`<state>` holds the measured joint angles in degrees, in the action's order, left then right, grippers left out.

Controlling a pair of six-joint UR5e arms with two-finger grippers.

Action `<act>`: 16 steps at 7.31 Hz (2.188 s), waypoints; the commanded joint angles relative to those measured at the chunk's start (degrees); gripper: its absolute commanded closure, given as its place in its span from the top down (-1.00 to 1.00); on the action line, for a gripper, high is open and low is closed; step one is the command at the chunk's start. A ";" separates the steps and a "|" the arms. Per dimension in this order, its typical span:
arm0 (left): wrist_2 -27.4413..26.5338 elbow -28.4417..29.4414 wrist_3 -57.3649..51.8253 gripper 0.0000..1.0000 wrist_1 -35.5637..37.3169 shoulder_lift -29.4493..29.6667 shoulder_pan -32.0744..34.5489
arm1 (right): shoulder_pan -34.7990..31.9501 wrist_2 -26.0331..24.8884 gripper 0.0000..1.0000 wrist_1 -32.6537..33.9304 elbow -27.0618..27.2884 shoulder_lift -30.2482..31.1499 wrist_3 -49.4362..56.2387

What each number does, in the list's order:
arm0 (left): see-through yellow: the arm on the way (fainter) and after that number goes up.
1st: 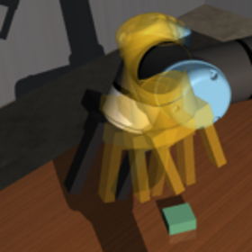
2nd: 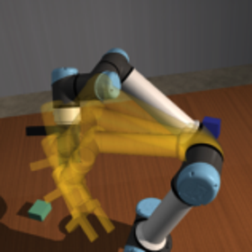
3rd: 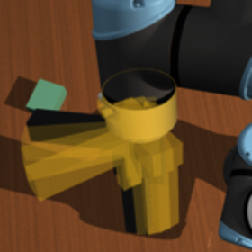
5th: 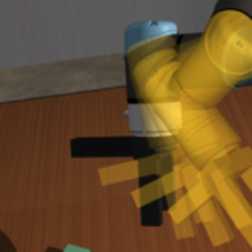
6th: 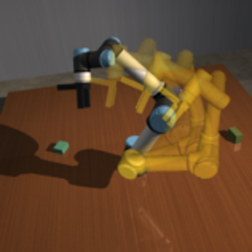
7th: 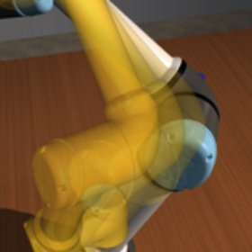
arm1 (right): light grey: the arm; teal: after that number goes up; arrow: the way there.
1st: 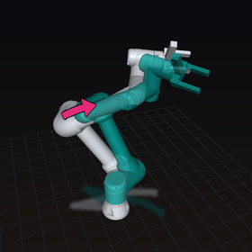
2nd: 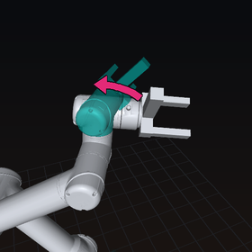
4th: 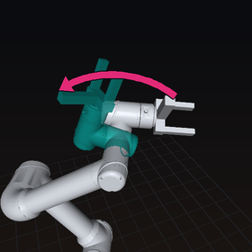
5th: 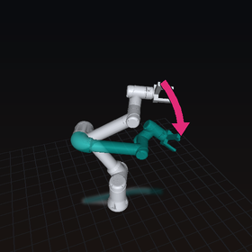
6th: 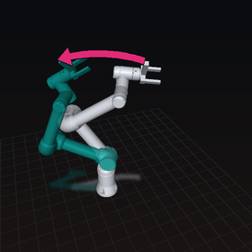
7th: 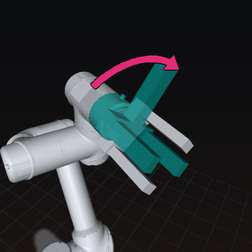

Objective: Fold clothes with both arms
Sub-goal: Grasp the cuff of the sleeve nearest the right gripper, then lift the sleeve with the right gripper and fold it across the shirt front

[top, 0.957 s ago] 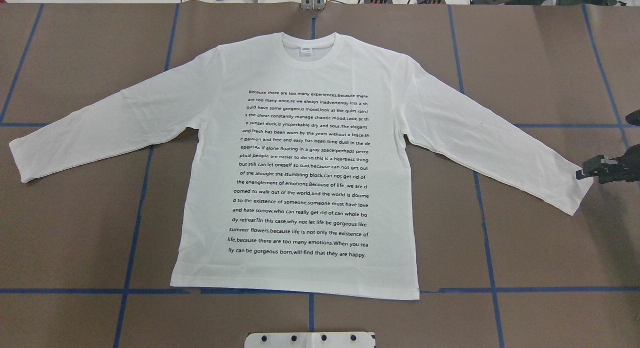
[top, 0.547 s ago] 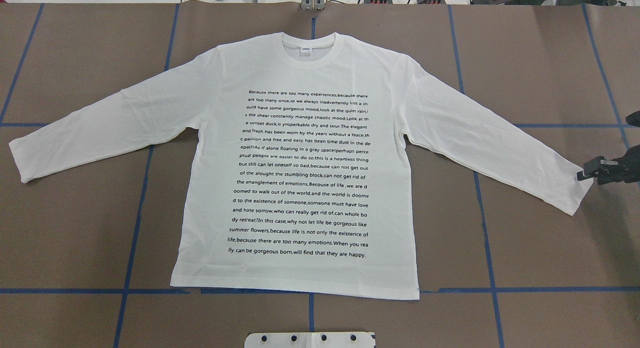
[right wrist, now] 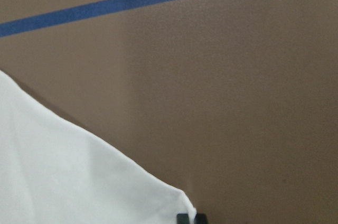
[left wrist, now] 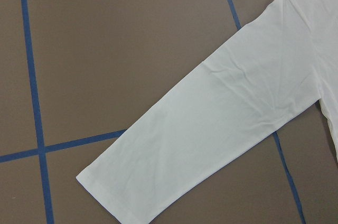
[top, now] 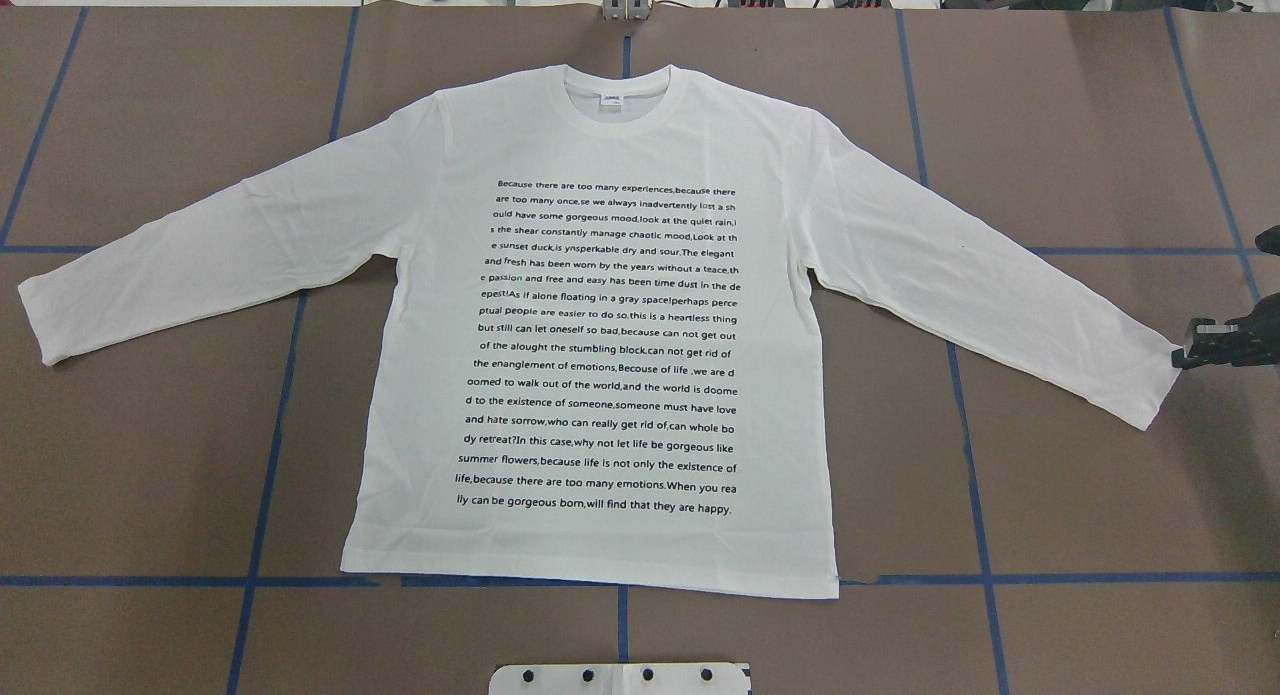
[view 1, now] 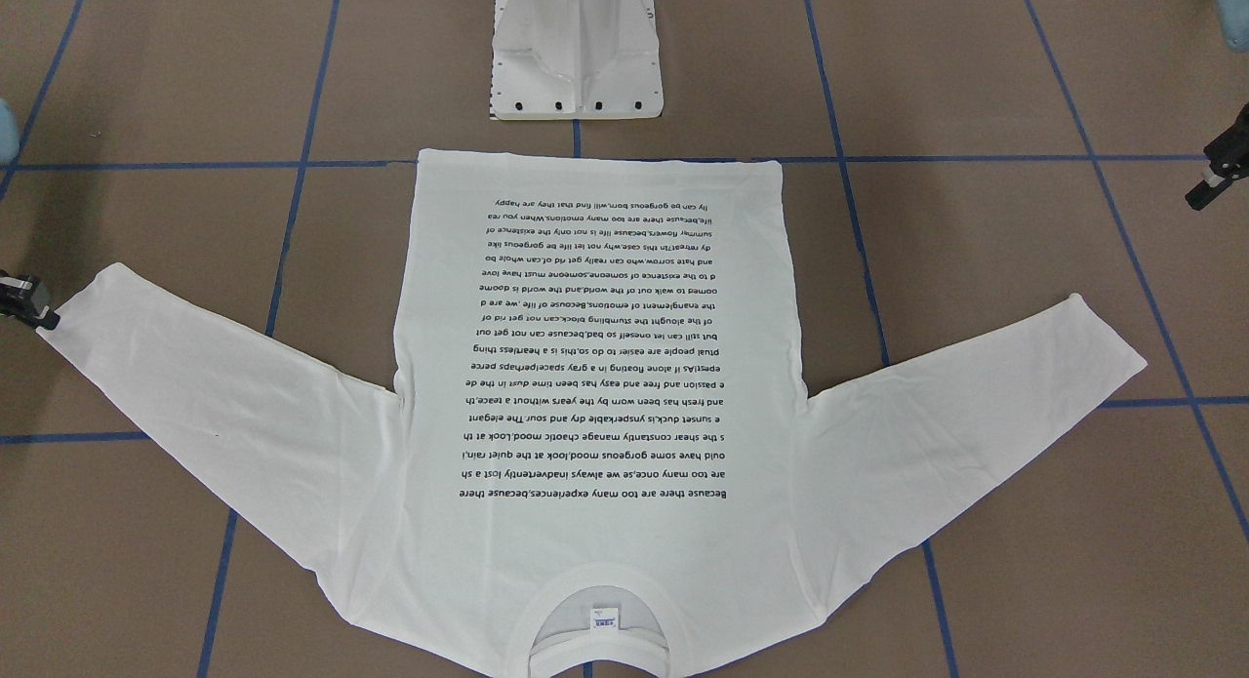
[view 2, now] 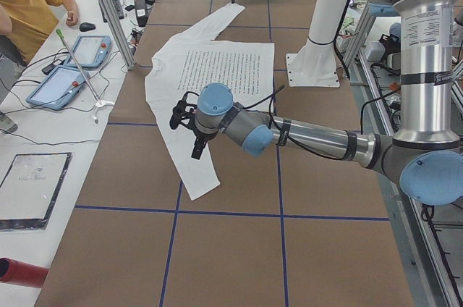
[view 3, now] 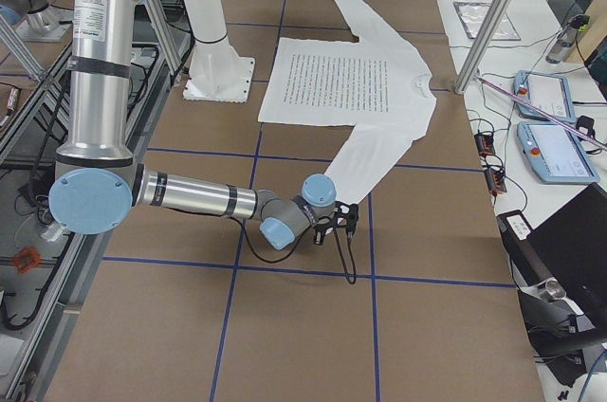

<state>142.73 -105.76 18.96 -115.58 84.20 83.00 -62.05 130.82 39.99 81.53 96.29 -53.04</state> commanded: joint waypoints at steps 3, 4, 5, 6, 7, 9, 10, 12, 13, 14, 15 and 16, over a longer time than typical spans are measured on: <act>0.00 -0.23 -0.06 1.00 -0.09 0.08 0.06 | 0.00 6.01 -1.00 0.96 11.94 -2.14 -12.73; 0.00 -0.41 -0.06 1.00 -0.09 0.00 0.06 | 0.44 6.46 -1.00 1.05 12.85 -6.86 -20.62; 0.00 -0.41 -0.15 1.00 -0.09 0.00 0.06 | 2.70 6.21 -1.00 1.14 12.08 -13.34 -30.19; 0.09 -0.41 0.03 1.00 -0.09 -0.09 0.06 | 4.46 4.90 -1.00 4.62 11.90 -19.76 -36.72; 0.09 -0.41 0.03 1.00 -0.09 -0.44 0.14 | 5.53 1.58 -1.00 11.27 11.90 -26.53 -38.35; 0.18 -0.50 0.02 1.00 -2.09 -1.93 0.14 | 13.23 -10.51 -1.00 27.26 10.94 -43.82 -46.85; 0.09 -0.32 0.11 1.00 -3.76 -2.89 0.06 | 17.27 -16.76 -1.00 28.38 7.71 -50.87 -52.64; 0.09 0.03 0.12 1.00 -4.04 -2.99 0.06 | 27.19 -31.41 -1.00 28.04 -5.43 -65.90 -57.51; 0.18 0.03 0.03 1.00 -4.13 -3.16 0.06 | 29.94 -34.81 -1.00 27.95 -12.55 -71.71 -58.75; 0.18 -0.06 0.11 1.00 -4.13 -3.34 0.06 | 31.54 -36.67 -1.00 27.95 -14.97 -73.68 -59.37; 0.18 0.03 0.03 1.00 -4.13 -3.34 0.06 | 32.51 -38.86 -1.00 27.95 -15.69 -73.96 -59.46; 0.18 0.03 0.03 1.00 -4.13 -3.34 0.06 | 33.56 -40.97 -1.00 27.95 -17.35 -75.10 -59.55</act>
<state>142.91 -105.76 19.01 -119.70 80.90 83.06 -30.00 92.70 67.95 66.38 22.75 -112.32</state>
